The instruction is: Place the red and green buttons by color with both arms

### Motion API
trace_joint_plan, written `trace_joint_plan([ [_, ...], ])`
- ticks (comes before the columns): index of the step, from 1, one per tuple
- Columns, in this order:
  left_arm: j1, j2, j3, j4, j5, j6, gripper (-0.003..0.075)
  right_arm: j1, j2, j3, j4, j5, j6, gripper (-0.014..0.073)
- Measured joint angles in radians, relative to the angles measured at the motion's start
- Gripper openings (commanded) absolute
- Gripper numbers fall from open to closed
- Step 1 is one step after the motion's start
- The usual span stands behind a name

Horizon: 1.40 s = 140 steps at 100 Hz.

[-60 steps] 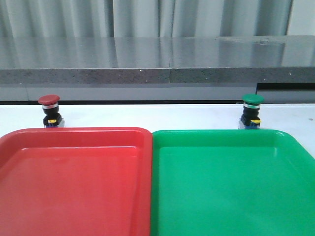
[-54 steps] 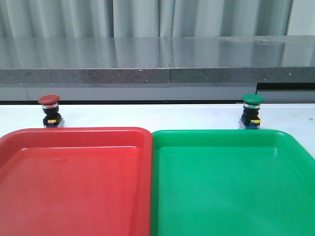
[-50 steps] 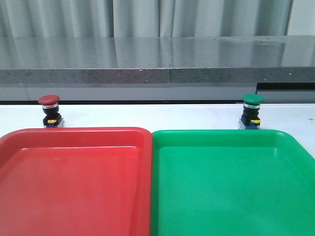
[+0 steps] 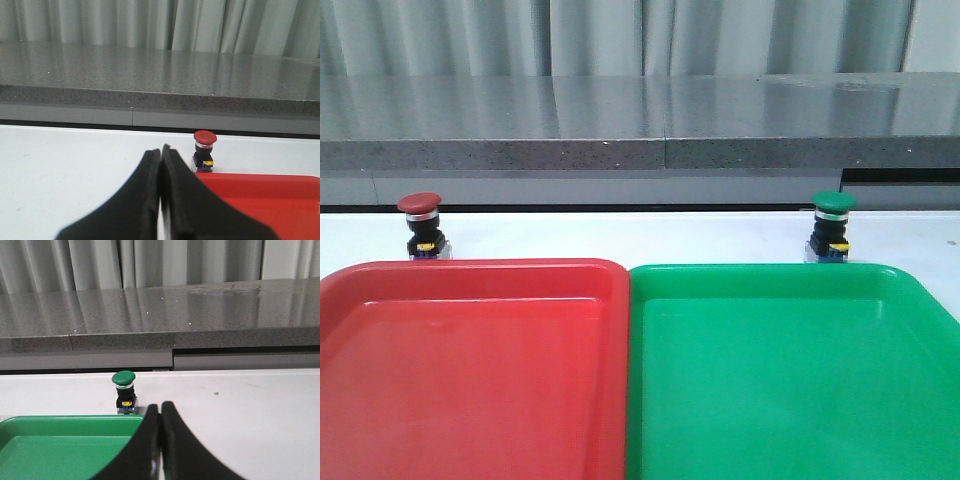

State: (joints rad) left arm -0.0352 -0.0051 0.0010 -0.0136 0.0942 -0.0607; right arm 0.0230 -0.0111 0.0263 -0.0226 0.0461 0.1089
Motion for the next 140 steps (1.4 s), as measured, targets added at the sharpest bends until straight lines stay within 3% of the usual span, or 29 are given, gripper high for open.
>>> trace_joint_plan([
  [34,0.000,0.000,0.000,0.000,-0.002,0.000,-0.0019,0.000,0.000,0.000,0.000,0.000,0.000,-0.0111],
  [86,0.000,0.000,0.000,-0.006,-0.128,0.000,-0.0019,0.000,0.000,0.000,0.000,0.000,0.000,-0.0111],
  [107,0.000,0.060,-0.088,-0.042,0.022,0.000,-0.0019,0.000,0.000,0.000,0.000,0.000,0.000,-0.0111],
  [140,0.000,0.473,-0.470,-0.044,0.312,0.000,-0.0019,0.000,0.000,0.000,0.000,0.000,0.000,-0.0111],
])
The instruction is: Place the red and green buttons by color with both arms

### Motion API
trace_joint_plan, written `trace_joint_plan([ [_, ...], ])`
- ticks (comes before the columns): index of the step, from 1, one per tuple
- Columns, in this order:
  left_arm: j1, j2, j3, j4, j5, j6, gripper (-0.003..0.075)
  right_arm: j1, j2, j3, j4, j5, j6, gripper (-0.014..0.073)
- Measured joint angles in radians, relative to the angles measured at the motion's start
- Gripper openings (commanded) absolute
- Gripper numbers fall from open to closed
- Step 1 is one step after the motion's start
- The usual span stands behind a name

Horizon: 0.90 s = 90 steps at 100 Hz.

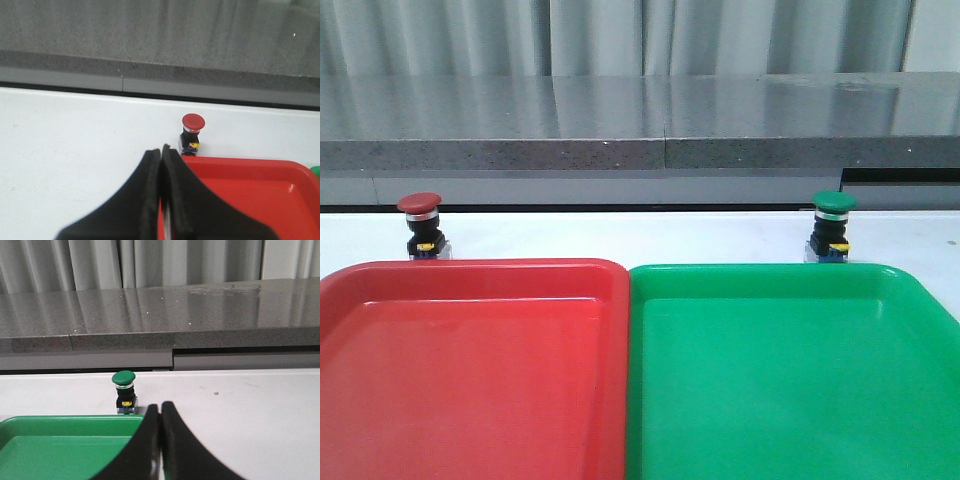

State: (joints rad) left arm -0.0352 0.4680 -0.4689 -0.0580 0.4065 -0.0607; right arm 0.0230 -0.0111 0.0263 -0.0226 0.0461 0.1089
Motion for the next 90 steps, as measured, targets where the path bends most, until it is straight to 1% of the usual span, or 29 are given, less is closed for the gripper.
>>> trace_joint_plan([
  [12,0.000,0.163,-0.126,0.000,0.082,0.000,-0.0019,0.000,0.000,0.000,0.000,0.000,0.000,-0.0111],
  [23,0.000,0.274,-0.207,0.000,0.117,0.000,-0.0020,0.000,0.000,0.000,0.000,0.000,0.000,-0.0111],
  [33,0.000,0.359,-0.252,0.000,0.138,0.000,-0.0019,0.000,0.000,0.000,0.000,0.000,0.000,-0.0111],
  [48,0.000,0.435,-0.283,0.000,0.166,0.000,-0.0016,0.000,0.000,0.000,0.000,0.000,0.000,-0.0111],
  [55,0.000,0.455,-0.290,0.000,0.184,0.000,0.0008,0.000,0.000,0.000,0.000,0.000,0.000,-0.0111],
  [60,0.000,0.464,-0.297,0.000,0.197,0.000,0.0052,0.000,0.000,0.000,0.000,0.000,0.000,-0.0111],
  [67,0.000,0.467,-0.299,0.000,0.213,0.000,0.0159,0.000,0.000,0.000,0.000,0.000,0.000,-0.0111],
  [71,0.000,0.467,-0.299,0.000,0.215,0.000,0.0250,0.000,0.000,0.000,0.000,0.000,0.000,-0.0111],
  [72,0.000,0.467,-0.299,0.000,0.215,0.000,0.0283,0.000,0.000,0.000,0.000,0.000,0.000,-0.0111],
  [74,0.000,0.467,-0.299,0.000,0.218,0.000,0.0318,0.000,0.000,0.000,0.000,0.000,0.000,-0.0111],
  [79,0.000,0.467,-0.301,0.000,0.226,0.000,0.0467,0.000,0.000,0.000,0.000,0.000,0.000,-0.0111],
  [81,0.000,0.467,-0.301,0.000,0.232,0.000,0.0504,0.000,0.000,0.000,0.000,0.000,0.000,-0.0111],
  [84,0.000,0.467,-0.301,0.000,0.237,0.000,0.0587,0.000,0.000,0.000,0.000,0.000,0.000,-0.0111],
  [86,0.000,0.467,-0.301,0.000,0.241,0.000,0.0629,0.000,0.000,0.000,0.000,0.000,0.000,-0.0111],
  [87,0.000,0.467,-0.301,0.000,0.245,0.000,0.0629,0.000,0.000,0.000,0.000,0.000,0.000,-0.0111],
  [89,0.000,0.467,-0.301,0.000,0.250,0.000,0.0676,0.000,0.000,0.000,0.000,0.000,0.000,-0.0111],
  [90,0.000,0.467,-0.301,0.000,0.252,0.000,0.0685,0.000,0.000,0.000,0.000,0.000,0.000,-0.0111],
])
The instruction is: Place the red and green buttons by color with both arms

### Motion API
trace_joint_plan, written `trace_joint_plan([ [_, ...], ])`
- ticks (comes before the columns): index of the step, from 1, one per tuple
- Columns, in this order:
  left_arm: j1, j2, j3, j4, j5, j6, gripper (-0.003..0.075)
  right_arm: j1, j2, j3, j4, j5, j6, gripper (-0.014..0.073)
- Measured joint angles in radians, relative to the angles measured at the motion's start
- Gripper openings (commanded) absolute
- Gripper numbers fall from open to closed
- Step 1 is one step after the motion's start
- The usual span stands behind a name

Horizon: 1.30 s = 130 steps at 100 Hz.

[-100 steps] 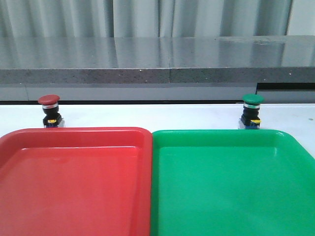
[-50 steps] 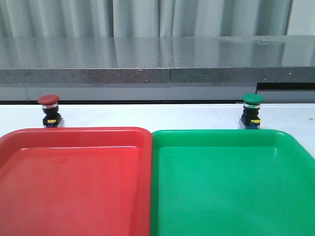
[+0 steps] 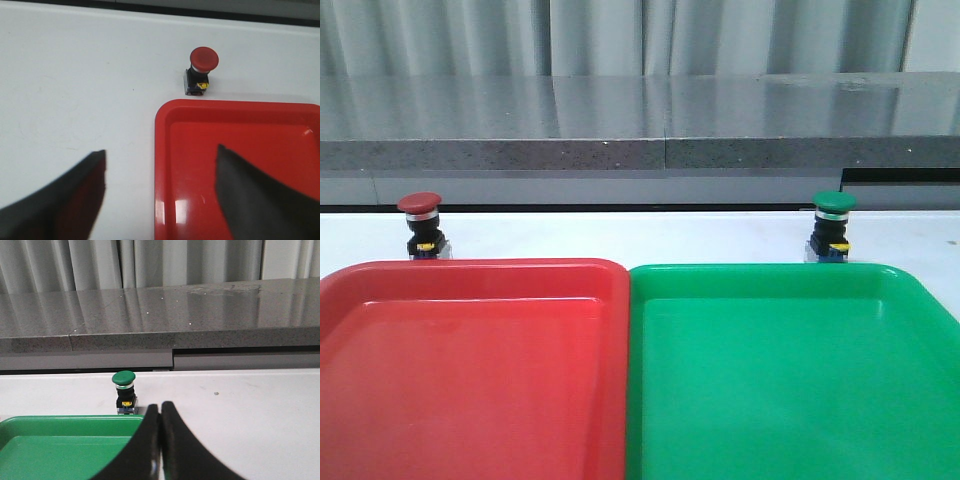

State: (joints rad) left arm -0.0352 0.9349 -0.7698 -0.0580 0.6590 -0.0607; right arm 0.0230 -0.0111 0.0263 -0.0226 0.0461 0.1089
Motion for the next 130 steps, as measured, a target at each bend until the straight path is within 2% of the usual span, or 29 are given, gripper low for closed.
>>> trace_joint_plan([
  [5,0.000,0.000,0.000,0.000,0.008,0.000,0.0718,0.000,0.000,0.000,0.000,0.000,0.000,-0.0111],
  [27,0.000,0.000,0.000,0.000,0.009,0.000,0.0648,0.000,0.000,0.000,0.000,0.000,0.000,-0.0111],
  [55,-0.023,0.071,-0.067,-0.030,0.004,0.000,0.0640,0.000,0.000,0.000,0.000,0.000,0.000,-0.0111],
  [89,-0.158,0.390,-0.306,-0.037,0.004,0.000,0.0640,0.000,0.000,0.000,0.000,0.000,0.000,-0.0111],
  [130,-0.180,0.804,-0.588,-0.014,0.004,0.002,0.0640,0.000,0.000,0.000,0.000,0.000,0.000,-0.0111],
])
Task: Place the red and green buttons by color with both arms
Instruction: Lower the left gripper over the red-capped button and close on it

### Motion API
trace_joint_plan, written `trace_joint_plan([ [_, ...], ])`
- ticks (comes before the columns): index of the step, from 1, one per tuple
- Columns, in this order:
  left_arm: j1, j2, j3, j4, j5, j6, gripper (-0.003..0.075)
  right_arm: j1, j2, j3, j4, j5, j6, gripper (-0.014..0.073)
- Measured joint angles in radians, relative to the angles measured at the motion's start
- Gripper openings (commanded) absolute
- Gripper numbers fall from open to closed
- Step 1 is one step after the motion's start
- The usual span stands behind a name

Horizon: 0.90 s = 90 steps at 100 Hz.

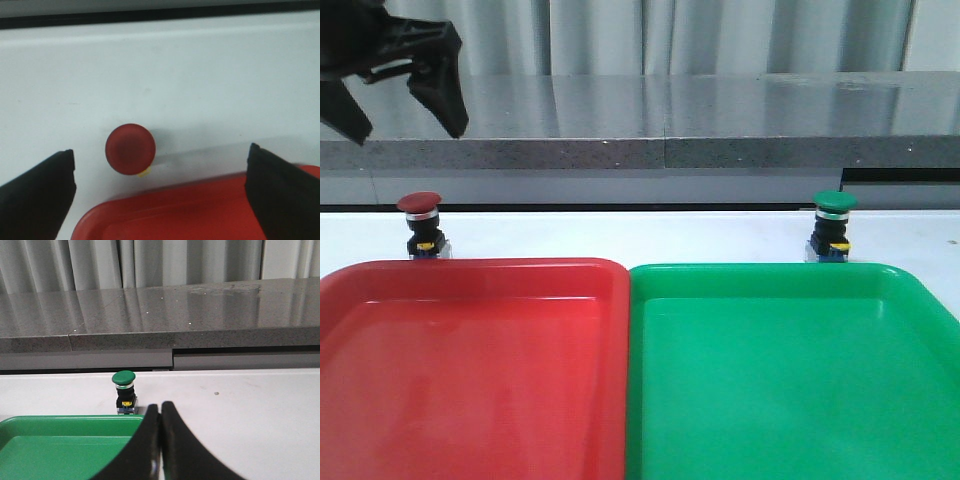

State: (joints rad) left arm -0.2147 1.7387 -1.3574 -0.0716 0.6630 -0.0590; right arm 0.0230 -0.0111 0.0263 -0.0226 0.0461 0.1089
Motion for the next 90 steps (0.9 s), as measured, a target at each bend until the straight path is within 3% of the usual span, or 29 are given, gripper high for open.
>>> trace_joint_plan([
  [38,0.000,0.201,-0.079,0.045,0.008,0.000,0.0637,0.000,0.000,0.000,0.000,0.000,0.000,-0.0111],
  [50,0.000,0.218,-0.082,0.048,0.009,-0.002,0.0592,0.000,0.000,0.000,0.000,0.000,0.000,-0.0111],
  [64,0.000,0.223,-0.082,0.050,0.005,-0.002,0.0466,0.000,0.000,0.000,0.000,0.000,0.000,-0.0111],
  [90,0.000,0.223,-0.084,0.052,0.001,-0.002,0.0151,0.000,0.000,0.000,0.000,0.000,0.000,-0.0111],
])
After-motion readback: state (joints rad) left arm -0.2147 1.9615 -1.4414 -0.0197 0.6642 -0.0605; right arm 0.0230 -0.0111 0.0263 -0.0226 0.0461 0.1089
